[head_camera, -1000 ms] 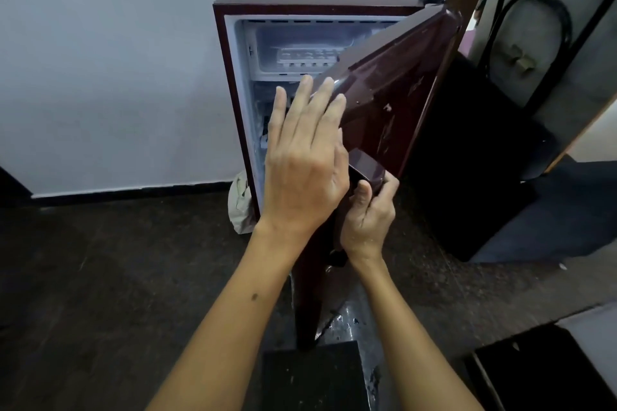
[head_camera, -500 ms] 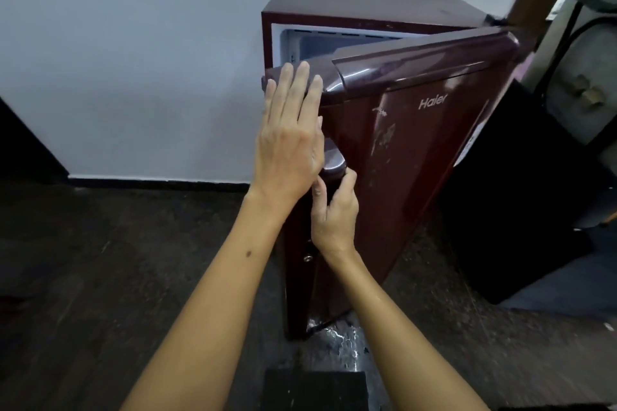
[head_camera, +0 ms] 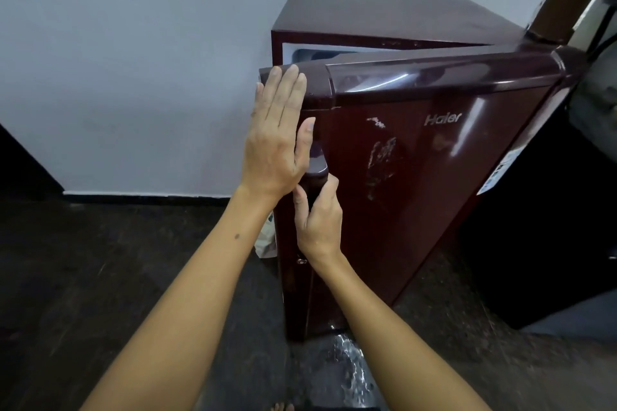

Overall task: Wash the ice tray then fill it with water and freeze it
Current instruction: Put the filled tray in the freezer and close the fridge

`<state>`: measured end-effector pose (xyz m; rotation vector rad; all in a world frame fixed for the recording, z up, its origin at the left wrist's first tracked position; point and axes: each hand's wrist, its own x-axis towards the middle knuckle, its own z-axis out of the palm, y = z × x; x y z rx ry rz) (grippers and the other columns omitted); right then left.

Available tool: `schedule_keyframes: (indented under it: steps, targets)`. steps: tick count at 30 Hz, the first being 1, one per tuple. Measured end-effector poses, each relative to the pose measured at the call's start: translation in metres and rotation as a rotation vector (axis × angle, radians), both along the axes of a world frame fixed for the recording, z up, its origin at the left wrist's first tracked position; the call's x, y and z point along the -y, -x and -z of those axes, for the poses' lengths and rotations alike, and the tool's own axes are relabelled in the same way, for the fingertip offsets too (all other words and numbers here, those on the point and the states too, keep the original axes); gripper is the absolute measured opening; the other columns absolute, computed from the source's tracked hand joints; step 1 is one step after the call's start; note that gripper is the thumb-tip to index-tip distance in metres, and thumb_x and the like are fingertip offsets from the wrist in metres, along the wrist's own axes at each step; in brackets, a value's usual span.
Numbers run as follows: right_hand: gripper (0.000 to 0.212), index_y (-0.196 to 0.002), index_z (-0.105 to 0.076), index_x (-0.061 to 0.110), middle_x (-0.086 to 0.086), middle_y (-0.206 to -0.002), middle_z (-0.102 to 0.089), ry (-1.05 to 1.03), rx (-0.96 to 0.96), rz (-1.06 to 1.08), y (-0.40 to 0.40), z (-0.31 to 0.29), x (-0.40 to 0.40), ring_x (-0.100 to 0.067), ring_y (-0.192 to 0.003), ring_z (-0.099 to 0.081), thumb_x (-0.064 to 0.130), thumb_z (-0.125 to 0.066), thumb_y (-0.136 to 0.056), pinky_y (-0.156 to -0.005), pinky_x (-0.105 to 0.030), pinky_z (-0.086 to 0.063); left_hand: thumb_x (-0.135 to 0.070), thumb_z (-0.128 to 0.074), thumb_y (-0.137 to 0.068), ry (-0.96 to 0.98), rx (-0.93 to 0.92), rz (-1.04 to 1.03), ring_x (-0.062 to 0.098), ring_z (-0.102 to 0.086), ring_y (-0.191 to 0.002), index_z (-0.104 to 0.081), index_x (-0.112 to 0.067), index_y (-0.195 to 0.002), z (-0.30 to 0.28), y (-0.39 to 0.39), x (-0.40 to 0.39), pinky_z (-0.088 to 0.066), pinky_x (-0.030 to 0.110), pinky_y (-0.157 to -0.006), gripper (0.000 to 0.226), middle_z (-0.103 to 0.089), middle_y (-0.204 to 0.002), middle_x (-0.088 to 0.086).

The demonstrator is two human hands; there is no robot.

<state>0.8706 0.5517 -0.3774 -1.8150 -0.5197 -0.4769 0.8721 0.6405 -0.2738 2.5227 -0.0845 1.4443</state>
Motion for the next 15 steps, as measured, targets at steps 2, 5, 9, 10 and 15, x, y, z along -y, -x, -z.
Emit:
schedule_keyframes:
  steps: [2, 5, 9, 10, 15]
  targets:
    - [0.076, -0.117, -0.046, -0.001, -0.010, -0.096, -0.066, -0.002, -0.010, 0.012, -0.011, 0.000, -0.012, -0.022, -0.081, -0.067, 0.069, -0.032, -0.091, -0.063, -0.036, -0.056, -0.020, -0.034, -0.099, -0.003, 0.008, 0.019, 0.032, -0.027, -0.140, -0.040, 0.003, -0.139, 0.001, -0.014, -0.013, -0.015, 0.043, -0.119, 0.047, -0.039, -0.146, 0.018]
    - [0.075, -0.118, -0.046, 0.000, -0.009, -0.098, -0.066, 0.001, -0.021, 0.032, -0.028, 0.001, -0.031, -0.021, -0.084, -0.067, 0.069, -0.033, -0.090, -0.065, -0.037, -0.057, -0.020, -0.034, -0.099, 0.005, 0.010, 0.040, 0.033, -0.027, -0.140, -0.040, 0.003, -0.139, 0.001, -0.035, -0.030, -0.014, 0.042, -0.119, 0.047, -0.039, -0.146, 0.018]
    - [0.072, -0.118, -0.046, 0.000, -0.009, -0.100, -0.065, 0.013, -0.017, 0.076, -0.050, 0.003, -0.054, -0.021, -0.085, -0.066, 0.066, -0.037, -0.090, -0.066, -0.040, -0.057, -0.021, -0.034, -0.099, 0.020, 0.005, 0.073, 0.032, -0.025, -0.141, -0.039, 0.004, -0.139, 0.002, -0.061, -0.049, -0.015, 0.042, -0.119, 0.047, -0.038, -0.147, 0.018]
    - [0.072, -0.118, -0.046, 0.001, -0.009, -0.100, -0.065, 0.019, -0.017, 0.089, -0.055, 0.004, -0.059, -0.021, -0.084, -0.066, 0.066, -0.037, -0.090, -0.065, -0.040, -0.057, -0.020, -0.034, -0.099, 0.024, 0.008, 0.083, 0.032, -0.025, -0.141, -0.039, 0.004, -0.139, 0.003, -0.067, -0.053, -0.015, 0.042, -0.119, 0.047, -0.038, -0.147, 0.018]
    - [0.080, -0.120, -0.044, -0.001, -0.012, -0.094, -0.064, 0.041, 0.008, 0.153, -0.078, 0.009, -0.079, -0.024, -0.078, -0.065, 0.071, -0.029, -0.090, -0.060, -0.039, -0.056, -0.019, -0.035, -0.098, 0.035, 0.019, 0.135, 0.032, -0.023, -0.141, -0.039, 0.004, -0.139, 0.006, -0.093, -0.069, -0.015, 0.043, -0.119, 0.048, -0.037, -0.147, 0.019]
